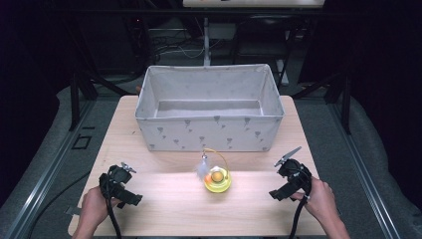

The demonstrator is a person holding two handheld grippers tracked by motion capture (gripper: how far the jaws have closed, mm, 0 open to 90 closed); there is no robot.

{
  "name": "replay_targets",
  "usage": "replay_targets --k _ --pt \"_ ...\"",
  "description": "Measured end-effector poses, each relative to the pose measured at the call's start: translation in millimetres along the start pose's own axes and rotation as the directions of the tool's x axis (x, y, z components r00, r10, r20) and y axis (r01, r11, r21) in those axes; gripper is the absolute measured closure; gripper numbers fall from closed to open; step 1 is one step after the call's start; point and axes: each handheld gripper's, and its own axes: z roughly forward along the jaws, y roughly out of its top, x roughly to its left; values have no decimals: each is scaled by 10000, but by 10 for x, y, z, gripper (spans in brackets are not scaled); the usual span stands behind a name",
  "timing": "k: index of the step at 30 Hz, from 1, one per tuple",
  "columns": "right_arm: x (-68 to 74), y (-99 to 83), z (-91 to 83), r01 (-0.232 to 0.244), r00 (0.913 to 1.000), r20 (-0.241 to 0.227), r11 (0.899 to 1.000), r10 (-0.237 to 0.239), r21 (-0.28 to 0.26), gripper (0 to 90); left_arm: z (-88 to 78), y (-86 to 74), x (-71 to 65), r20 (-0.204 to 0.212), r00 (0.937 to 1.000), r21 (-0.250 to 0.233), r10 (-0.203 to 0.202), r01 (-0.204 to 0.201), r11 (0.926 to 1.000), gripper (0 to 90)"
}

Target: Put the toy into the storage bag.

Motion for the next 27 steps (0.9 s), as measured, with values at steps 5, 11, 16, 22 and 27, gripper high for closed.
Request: replay_targets --k 5,11,16,22,27 --pt "102 82 -51 157 9999 -71 9999 -157 -23 45 10 -9 8 -33 10000 60 -76 76 10000 1" --pt "204 212 -160 676 9976 -119 9977 -675 31 46 13 -8 -5 -53 10000 67 -45 45 10000 1" --pt "291 358 -247 1095 9938 -212 9940 -1094 42 46 17 -7 -7 -51 10000 74 -61 61 10000 1" --pt "385 541 -315 1664 9857 -310 9860 -1659 132 56 28 -7 -26 -28 10000 147 -39 39 9999 3" --pt "461 692 -344 2032 9781 -483 9791 -2024 123 55 32 -6 -23 -13 10000 152 -26 26 9999 3"
